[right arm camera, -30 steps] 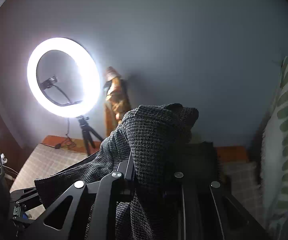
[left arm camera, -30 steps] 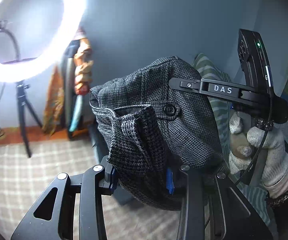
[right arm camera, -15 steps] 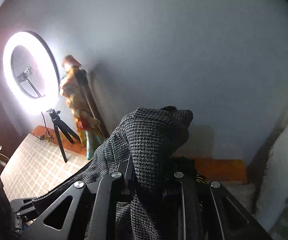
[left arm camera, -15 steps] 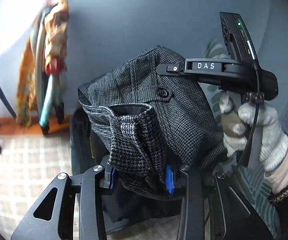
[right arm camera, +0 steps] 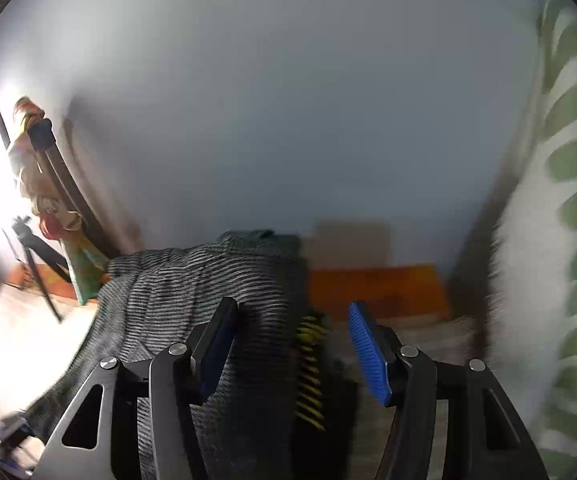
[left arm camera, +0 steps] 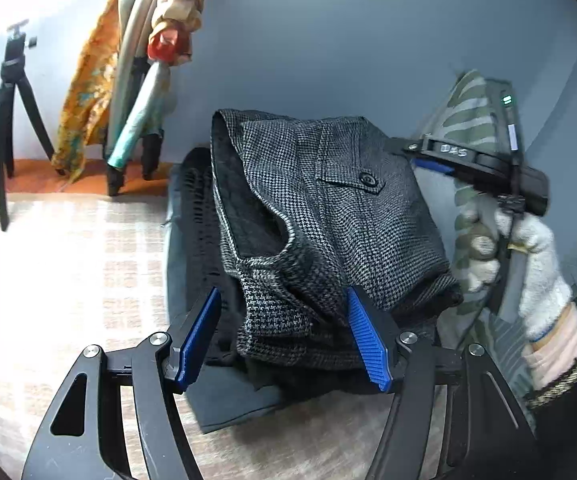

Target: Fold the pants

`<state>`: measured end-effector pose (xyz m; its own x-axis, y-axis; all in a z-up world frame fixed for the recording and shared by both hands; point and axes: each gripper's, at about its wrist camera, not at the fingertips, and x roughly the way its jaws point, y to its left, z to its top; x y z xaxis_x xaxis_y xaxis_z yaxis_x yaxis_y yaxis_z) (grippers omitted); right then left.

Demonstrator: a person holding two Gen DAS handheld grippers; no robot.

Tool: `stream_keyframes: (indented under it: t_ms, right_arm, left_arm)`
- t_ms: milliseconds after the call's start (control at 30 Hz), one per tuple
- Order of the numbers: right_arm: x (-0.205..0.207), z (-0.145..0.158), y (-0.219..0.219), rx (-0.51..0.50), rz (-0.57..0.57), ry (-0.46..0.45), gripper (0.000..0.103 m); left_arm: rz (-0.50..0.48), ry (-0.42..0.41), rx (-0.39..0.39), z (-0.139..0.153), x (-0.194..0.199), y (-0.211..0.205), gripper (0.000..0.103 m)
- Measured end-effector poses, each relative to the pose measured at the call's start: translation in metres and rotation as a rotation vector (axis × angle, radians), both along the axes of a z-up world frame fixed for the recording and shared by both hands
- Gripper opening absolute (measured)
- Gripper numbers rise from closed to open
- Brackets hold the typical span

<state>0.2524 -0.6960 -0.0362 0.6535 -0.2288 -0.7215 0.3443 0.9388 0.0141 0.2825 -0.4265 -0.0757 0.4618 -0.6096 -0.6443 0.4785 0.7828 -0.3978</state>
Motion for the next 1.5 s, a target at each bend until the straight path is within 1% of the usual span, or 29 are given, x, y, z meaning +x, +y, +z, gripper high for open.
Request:
stream_keyframes:
  t_ms: [67,167,200,300,367,400,433,467,500,533,600,700,833,867,900,967,1033,1100,1167,1233,1333,1367,1433,1500]
  right_arm:
    - [-0.014,0.010,0.012,-0.042,0.030,-0.035,0.060]
    - [-0.027,0.015,0.032,-0.058,0.072,-0.070,0.060]
    - [-0.030,0.015,0.037,-0.065,0.088,-0.079,0.059]
    - [-0.037,0.013,0.059,-0.079,0.133,-0.072,0.058]
    - [-0.036,0.007,0.074,-0.077,0.150,-0.060,0.058]
    - [-0.038,0.002,0.076,-0.064,0.150,-0.051,0.058]
    - [-0.040,-0.004,0.076,-0.031,0.148,-0.031,0.058]
    - [-0.041,-0.008,0.077,-0.026,0.139,-0.018,0.058]
    - [-0.044,-0.012,0.078,-0.042,0.118,-0.002,0.058]
    - [-0.049,-0.012,0.079,-0.051,0.107,-0.001,0.058]
    - [-0.058,-0.010,0.078,-0.039,0.090,-0.015,0.059]
    - [-0.077,0.003,0.083,-0.020,0.049,-0.042,0.060]
    - [-0.105,0.026,0.108,-0.080,-0.012,-0.051,0.070]
    - [-0.112,0.031,0.113,-0.089,-0.027,-0.053,0.072]
    - [-0.118,0.036,0.118,-0.096,-0.043,-0.054,0.076]
    - [-0.133,0.046,0.132,-0.132,-0.075,-0.054,0.080]
    - [-0.144,0.054,0.147,-0.174,-0.101,-0.054,0.088]
    - [-0.162,0.061,0.163,-0.207,-0.125,-0.058,0.092]
    - [-0.179,0.067,0.176,-0.215,-0.146,-0.067,0.094]
    - [-0.196,0.072,0.188,-0.222,-0.166,-0.086,0.101]
    - [-0.214,0.077,0.206,-0.246,-0.184,-0.095,0.103]
    - [-0.222,0.078,0.210,-0.241,-0.194,-0.104,0.103]
    - [-0.230,0.080,0.217,-0.215,-0.202,-0.118,0.103]
    - [-0.238,0.079,0.222,-0.183,-0.205,-0.134,0.103]
  left_arm:
    - [0.015,-0.025,0.024,0.003,-0.002,-0.001,0.065]
    - [0.041,-0.006,-0.008,0.005,-0.003,0.007,0.065]
    - [0.043,-0.006,-0.008,0.001,-0.002,0.009,0.065]
    - [0.052,-0.035,0.031,0.003,-0.002,0.016,0.067]
    - [0.098,-0.037,0.057,0.004,-0.002,0.027,0.065]
    - [0.113,-0.016,0.043,0.002,0.003,0.035,0.065]
    - [0.122,0.009,0.029,0.001,0.006,0.042,0.065]
    - [0.137,0.029,0.026,-0.001,0.009,0.050,0.065]
    - [0.141,0.031,0.026,0.000,0.010,0.056,0.065]
    - [0.140,0.026,0.030,0.001,0.009,0.061,0.065]
    - [0.127,0.008,0.046,0.006,0.007,0.070,0.065]
    - [0.099,-0.045,0.080,0.020,-0.004,0.083,0.065]
    - [0.049,-0.091,0.092,0.037,-0.019,0.091,0.066]
    - [0.035,-0.104,0.097,0.043,-0.023,0.090,0.067]
    - [0.022,-0.116,0.100,0.047,-0.027,0.090,0.068]
    - [-0.008,-0.141,0.100,0.057,-0.038,0.088,0.073]
    - [-0.034,-0.173,0.100,0.067,-0.052,0.088,0.073]
    - [-0.054,-0.198,0.094,0.075,-0.063,0.087,0.074]
    - [-0.075,-0.207,0.082,0.081,-0.075,0.088,0.074]
    - [-0.093,-0.204,0.068,0.084,-0.085,0.090,0.074]
    - [-0.111,-0.225,0.079,0.088,-0.100,0.093,0.075]
    - [-0.113,-0.234,0.083,0.090,-0.105,0.095,0.077]
    - [-0.098,-0.246,0.089,0.092,-0.112,0.101,0.084]
    - [-0.077,-0.259,0.097,0.094,-0.118,0.108,0.084]
